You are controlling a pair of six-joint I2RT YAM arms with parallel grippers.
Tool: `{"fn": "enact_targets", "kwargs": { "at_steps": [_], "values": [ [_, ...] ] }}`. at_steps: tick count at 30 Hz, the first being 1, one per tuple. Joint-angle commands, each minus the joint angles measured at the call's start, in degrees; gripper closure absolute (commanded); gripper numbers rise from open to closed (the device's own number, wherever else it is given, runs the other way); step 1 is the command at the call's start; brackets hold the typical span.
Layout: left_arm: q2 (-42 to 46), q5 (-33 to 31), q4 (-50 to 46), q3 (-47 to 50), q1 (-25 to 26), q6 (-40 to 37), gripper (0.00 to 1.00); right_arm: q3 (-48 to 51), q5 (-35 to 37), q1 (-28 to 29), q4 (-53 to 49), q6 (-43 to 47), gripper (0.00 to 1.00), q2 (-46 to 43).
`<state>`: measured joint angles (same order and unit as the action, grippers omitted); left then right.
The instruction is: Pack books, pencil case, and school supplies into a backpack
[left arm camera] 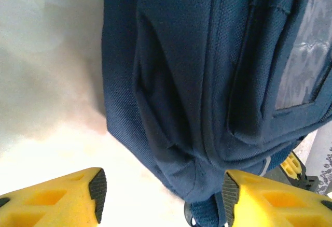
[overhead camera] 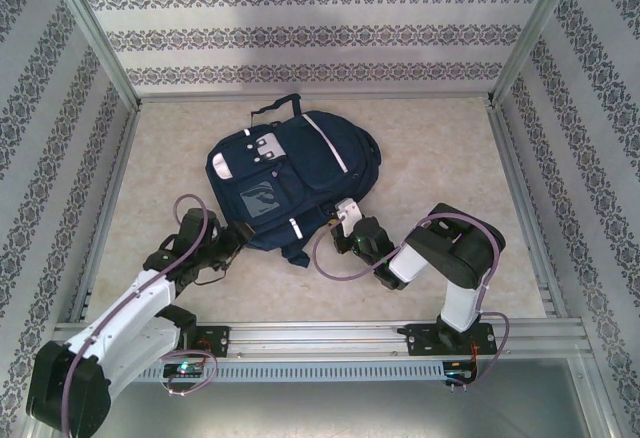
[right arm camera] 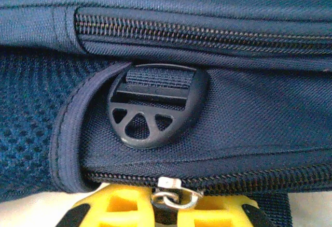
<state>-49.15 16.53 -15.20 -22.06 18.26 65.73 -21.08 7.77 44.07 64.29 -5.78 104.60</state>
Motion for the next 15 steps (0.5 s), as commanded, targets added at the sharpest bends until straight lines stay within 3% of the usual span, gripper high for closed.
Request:
{"fn": "enact_targets", "kwargs": {
  "at_steps": [1, 7, 15],
  "values": [
    [-3.3, 0.4, 7.4, 0.0, -0.5, 0.1, 0.42, 0.8, -4.2, 0.1, 0.2, -0.6, 1.00, -1.3],
    [-10.1, -3.3, 9.4, -2.9, -0.5, -3.2, 0.63, 0.7, -4.0, 0.1, -1.8, -1.3, 1.00, -2.6],
    [-8.1, -15.8, -0.1, -7.5, -0.7, -6.9, 0.96, -2.0, -1.3, -2.3, -20.8, -1.7, 1.00, -10.3]
  ]
}}
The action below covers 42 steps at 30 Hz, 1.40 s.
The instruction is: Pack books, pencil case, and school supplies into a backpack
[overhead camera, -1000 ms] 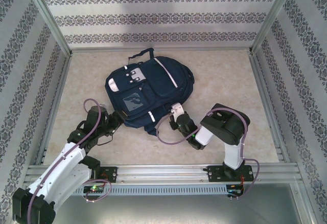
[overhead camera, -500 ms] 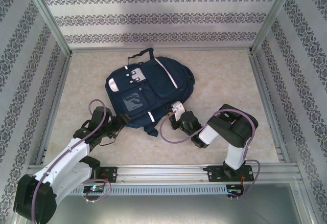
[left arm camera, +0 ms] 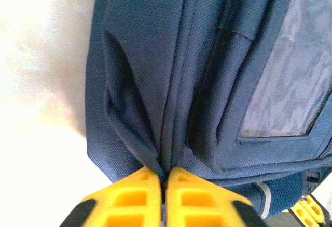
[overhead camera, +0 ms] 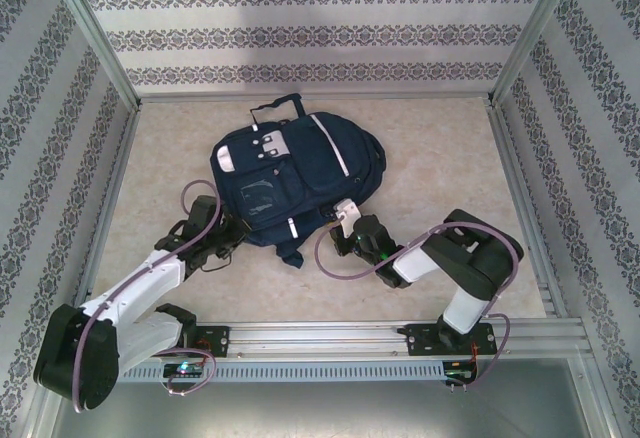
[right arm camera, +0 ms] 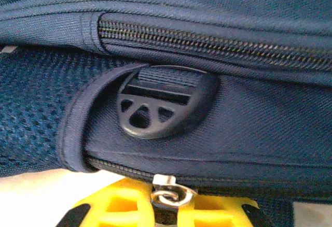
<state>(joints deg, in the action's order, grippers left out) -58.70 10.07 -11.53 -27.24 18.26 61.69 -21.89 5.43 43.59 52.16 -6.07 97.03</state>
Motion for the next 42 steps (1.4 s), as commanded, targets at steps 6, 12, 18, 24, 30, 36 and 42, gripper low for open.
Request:
{"fn": "enact_targets", "kwargs": {
  "at_steps": [6, 12, 18, 24, 30, 36, 42],
  "values": [
    [0.1, -11.2, -5.6, -2.9, -2.3, -3.7, 0.98, -4.9, 3.0, -4.6, -21.9, -1.5, 1.00, -5.0],
    [-2.0, -10.8, -6.3, -5.1, -4.9, -5.6, 0.98, -8.2, 5.6, -6.6, -31.3, -3.7, 1.00, -5.9],
    [-6.0, -8.0, -9.7, -12.4, -9.8, -10.6, 0.73, -11.7, -1.7, -5.3, -37.8, -5.3, 1.00, -8.3],
    [-4.9, -1.4, -14.9, -17.5, -10.1, -11.7, 0.41, -18.7, -4.3, 2.7, -50.1, -2.6, 1.00, -10.5],
    [-0.7, 6.7, -11.9, -11.6, -4.0, -2.3, 0.36, -23.5, -12.7, 4.0, -53.6, -7.4, 1.00, -8.9],
    [-0.4, 4.3, -3.4, -6.1, 7.0, 9.0, 0.30, -26.8, -17.7, 4.0, -53.9, -11.6, 1.00, -6.6],
    [-6.2, 2.2, 8.1, -3.8, 9.7, 14.1, 0.30, -27.4, -19.1, 4.1, -54.4, -11.9, 1.00, -6.5]
  ]
}}
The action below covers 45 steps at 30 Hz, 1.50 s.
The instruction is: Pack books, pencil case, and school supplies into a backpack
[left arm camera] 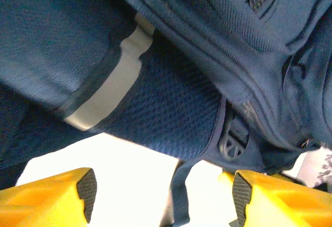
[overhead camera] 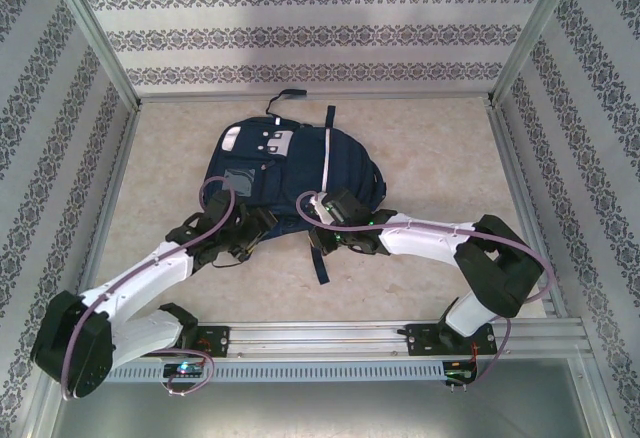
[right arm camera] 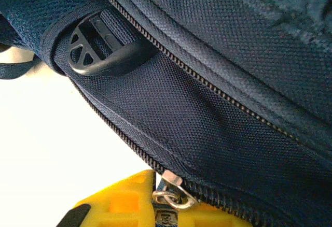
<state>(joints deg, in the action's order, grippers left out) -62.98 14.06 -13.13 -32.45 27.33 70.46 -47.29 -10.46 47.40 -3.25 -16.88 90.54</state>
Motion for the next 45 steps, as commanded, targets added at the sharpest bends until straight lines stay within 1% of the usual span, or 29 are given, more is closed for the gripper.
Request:
{"fn": "enact_targets", "kwargs": {
  "at_steps": [1, 6, 8, 10, 11, 13, 16, 20, 24, 26, 29, 34, 39, 41, 42, 44, 45],
  "values": [
    [-3.5, -1.8, 11.8, 1.6, 0.8, 6.0, 0.30, -2.0, -3.1, 0.4, 1.2, -1.0, 1.00, -0.1],
    [-11.0, -1.6, 18.1, 1.0, 1.4, 7.1, 0.34, -1.4, -3.2, 0.5, 1.4, -0.8, 1.00, -0.6],
    [-13.1, -2.2, 18.9, 0.4, 1.4, 6.8, 0.38, -1.3, -3.3, 0.5, 1.2, -0.7, 1.00, -0.5],
    [-13.8, -4.0, 18.2, -0.4, 1.4, 5.6, 0.46, -1.1, -2.6, 0.5, 1.1, -0.8, 1.00, -0.5],
    [-13.8, -5.1, 17.4, -0.6, 1.4, 5.2, 0.49, -1.0, -2.2, 0.5, 0.9, -0.9, 1.00, -0.5],
    [-12.6, -8.1, 15.6, -0.7, 1.2, 4.7, 0.61, -0.7, -0.5, 0.5, 0.0, -1.2, 1.00, -0.4],
    [-9.0, -14.1, 11.3, -0.2, 1.0, 4.8, 0.70, 0.3, 3.6, 0.5, -1.4, -2.0, 1.00, -0.1],
    [-6.0, -18.3, 8.3, 0.5, -0.3, 4.5, 0.75, 2.4, 7.5, 0.4, -2.2, -3.1, 1.00, 0.0],
    [-6.8, -17.5, 7.8, 0.2, -2.7, 2.5, 0.78, 3.7, 10.6, 0.2, -3.7, -3.0, 1.00, -0.6],
    [-7.4, -16.9, 7.5, -0.1, -3.9, 1.4, 0.78, 4.6, 11.8, -0.5, -4.4, -2.7, 1.00, -1.7],
    [-8.4, -16.1, 7.4, -0.5, -5.3, -0.2, 0.79, 6.2, 11.7, -2.6, -4.7, -2.8, 1.00, -3.9],
    [-10.2, -14.7, 7.3, -1.2, -7.1, -2.5, 0.79, 7.5, 9.5, -7.7, -5.3, -3.4, 1.00, -6.3],
    [-10.8, -12.8, 6.8, -2.0, -10.2, -4.7, 0.78, 6.7, 8.3, -10.3, -6.3, -4.1, 1.00, -6.2],
    [-11.3, -11.4, 6.0, -3.8, -12.2, -7.5, 0.75, 6.3, 6.5, -10.3, -6.4, -3.5, 1.00, -6.1],
    [-12.4, -10.9, 4.6, -5.8, -13.2, -9.9, 0.72, 6.1, 5.1, -10.1, -6.3, -3.2, 1.00, -6.1],
    [-15.3, -9.4, 1.1, -10.5, -15.3, -15.0, 0.61, 5.8, 1.8, -9.1, -5.8, -2.2, 1.00, -6.2],
    [-16.9, -7.1, 0.0, -12.4, -16.8, -16.0, 0.52, 5.5, 0.1, -8.5, -5.4, -1.9, 1.00, -6.4]
  ]
}}
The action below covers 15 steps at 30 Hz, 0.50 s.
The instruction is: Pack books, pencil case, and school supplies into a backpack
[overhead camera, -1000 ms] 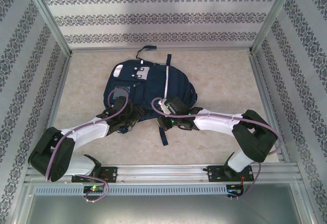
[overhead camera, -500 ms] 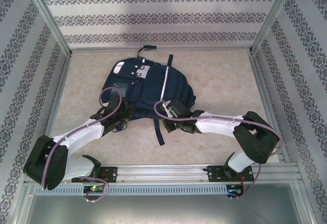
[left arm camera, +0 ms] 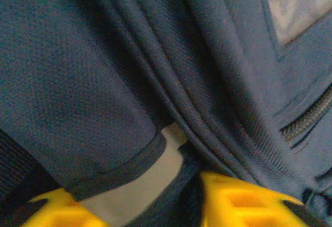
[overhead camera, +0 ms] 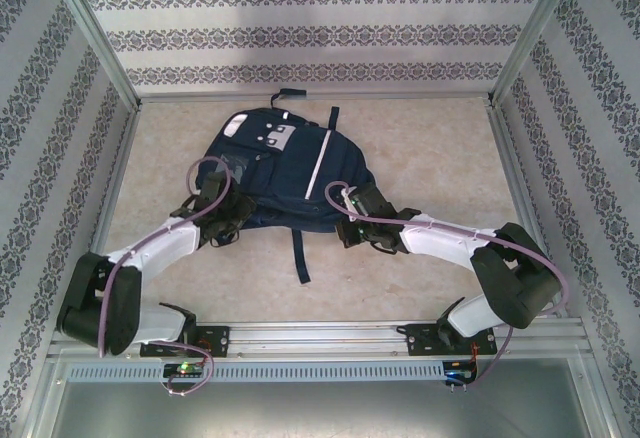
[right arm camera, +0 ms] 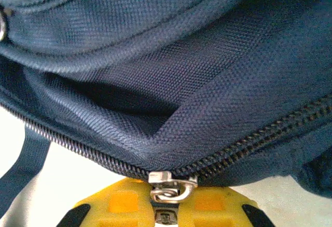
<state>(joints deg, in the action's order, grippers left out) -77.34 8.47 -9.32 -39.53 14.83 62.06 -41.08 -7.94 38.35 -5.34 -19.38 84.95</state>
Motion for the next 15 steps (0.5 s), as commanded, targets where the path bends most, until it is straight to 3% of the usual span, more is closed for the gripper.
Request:
{"fn": "enact_targets", "kwargs": {
  "at_steps": [1, 6, 10, 15],
  "values": [
    [-3.7, 1.9, -3.3, -6.3, -5.5, -7.8, 0.45, -1.1, -3.6, 1.6, -3.3, 0.6, 1.00, -0.9],
    [-0.8, 6.8, -7.4, -7.7, -5.8, -4.0, 0.32, -5.4, -6.5, 6.5, -4.7, -0.6, 1.00, 0.3],
    [5.3, 10.0, -12.5, -5.1, -5.5, 1.4, 0.30, -9.1, -9.7, 7.9, -4.7, -4.7, 1.00, 3.3],
    [12.8, 12.9, -9.5, 2.9, -2.0, 10.3, 0.30, -14.9, -10.5, 10.4, -7.2, -5.6, 1.00, 9.0]
  ]
}}
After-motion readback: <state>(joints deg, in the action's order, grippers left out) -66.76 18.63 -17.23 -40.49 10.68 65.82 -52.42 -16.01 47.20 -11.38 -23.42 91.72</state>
